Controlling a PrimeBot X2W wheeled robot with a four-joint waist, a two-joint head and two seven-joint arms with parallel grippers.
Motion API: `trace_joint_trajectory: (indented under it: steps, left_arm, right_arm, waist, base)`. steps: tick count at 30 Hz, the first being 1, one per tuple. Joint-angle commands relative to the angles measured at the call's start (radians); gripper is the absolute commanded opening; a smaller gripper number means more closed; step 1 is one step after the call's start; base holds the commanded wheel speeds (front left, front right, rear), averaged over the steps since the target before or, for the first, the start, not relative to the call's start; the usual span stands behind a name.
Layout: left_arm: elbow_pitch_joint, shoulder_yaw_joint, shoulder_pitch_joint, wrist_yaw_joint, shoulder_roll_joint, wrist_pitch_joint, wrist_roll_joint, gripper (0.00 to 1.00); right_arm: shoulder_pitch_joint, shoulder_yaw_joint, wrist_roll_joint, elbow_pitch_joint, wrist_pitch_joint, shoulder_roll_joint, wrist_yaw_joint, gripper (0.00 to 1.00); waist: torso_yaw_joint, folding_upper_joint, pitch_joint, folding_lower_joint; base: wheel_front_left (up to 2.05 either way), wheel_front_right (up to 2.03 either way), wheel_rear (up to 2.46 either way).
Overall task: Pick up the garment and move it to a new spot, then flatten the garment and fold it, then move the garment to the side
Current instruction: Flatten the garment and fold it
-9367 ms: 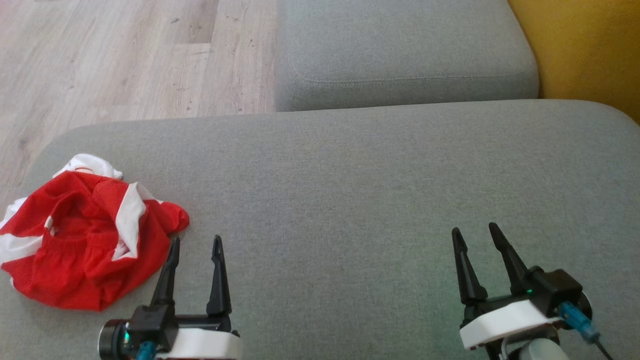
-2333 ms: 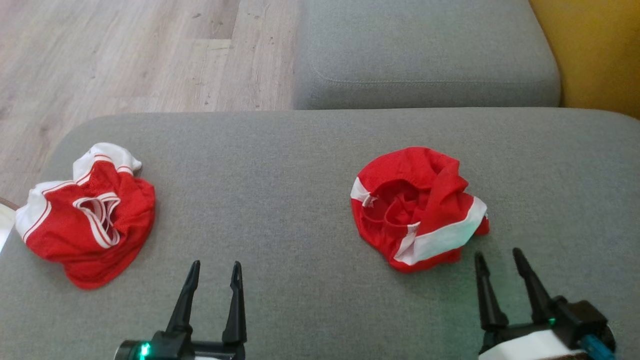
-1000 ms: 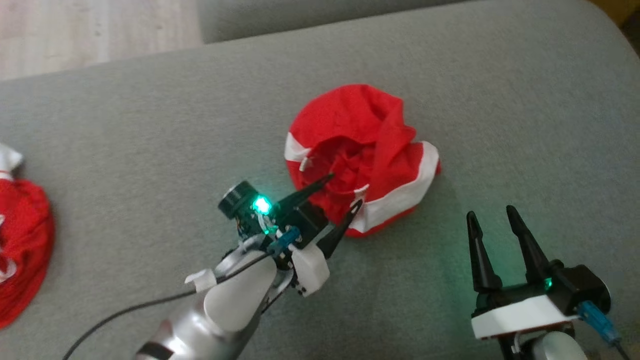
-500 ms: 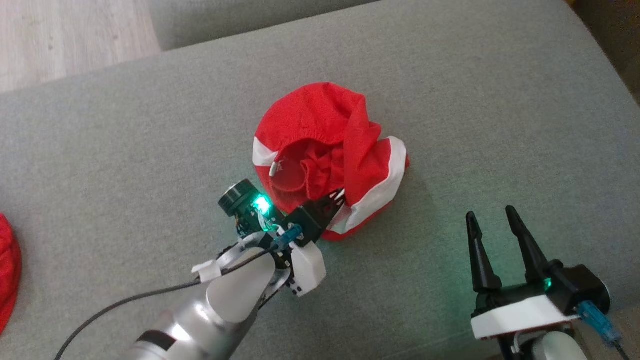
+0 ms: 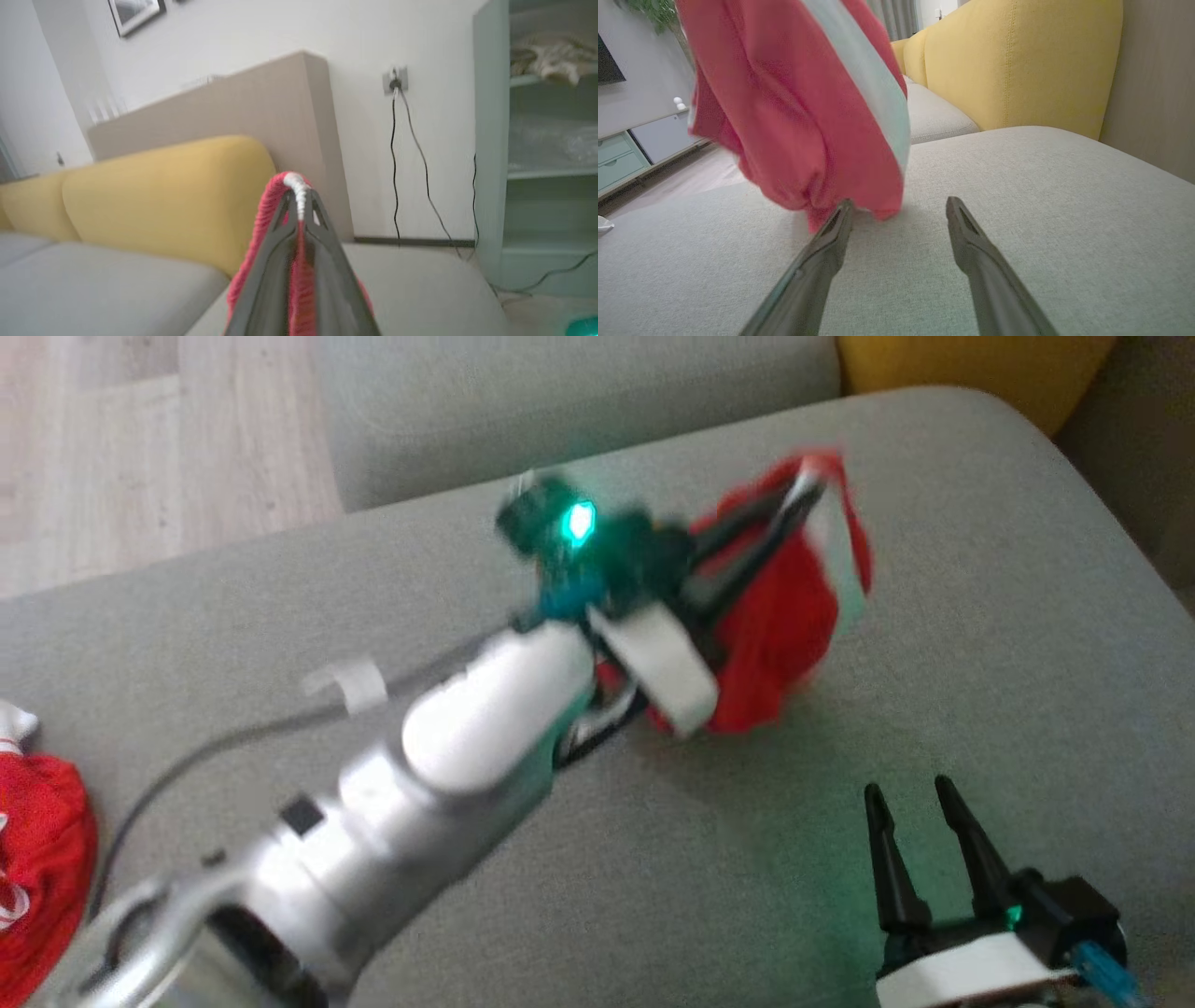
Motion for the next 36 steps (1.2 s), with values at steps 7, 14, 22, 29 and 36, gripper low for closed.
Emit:
trace_joint_trajectory:
  steps: [7,14,22,29,36]
  left_arm:
    - [-0.058,0.004,-0.023,0.002,0.058,0.044,-0.183,0.0]
    - [-0.018,0.033,0.297,0.099,0.182,-0.079,-0.227,0.0]
    - [-0.209,0.377,0.556,0.182,0.212,-0.099,-0.148,0.0]
    - [-0.231,0.489,0.62,0.123,0.175,-0.099,-0.05,0.0]
    - [-0.217,0.551,0.615,0.087,0.135,-0.099,0.024,0.0]
  right_arm:
    - [-0.016,0.005,0.026,-0.047,-0.003,-0.006,0.007,1.0]
    - [-0.016,-0.026,0.042,-0.043,-0.003,-0.006,0.007,1.0]
    - [0.007,-0.051,0.071,0.039,-0.003,-0.006,0.007,1.0]
    - [-0.013,0.071,0.072,0.114,-0.003,-0.022,0.007,1.0]
    - [-0.041,0.191,0.089,0.214,-0.003,-0.106,0.007,1.0]
  waist:
    - [0.075,0.0,-0.003,0.0001]
    - [0.14,0.0,0.033,0.0001]
    - [0.221,0.0,0.044,0.0001]
    - [0.259,0.0,0.056,0.0001]
    - [0.269,0.0,0.071,0.0001]
  base:
    - [0.0,0.0,0.0]
    - [0.0,0.0,0.0]
    - [0.0,0.0,0.0]
    - [0.0,0.0,0.0]
    - [0.0,0.0,0.0]
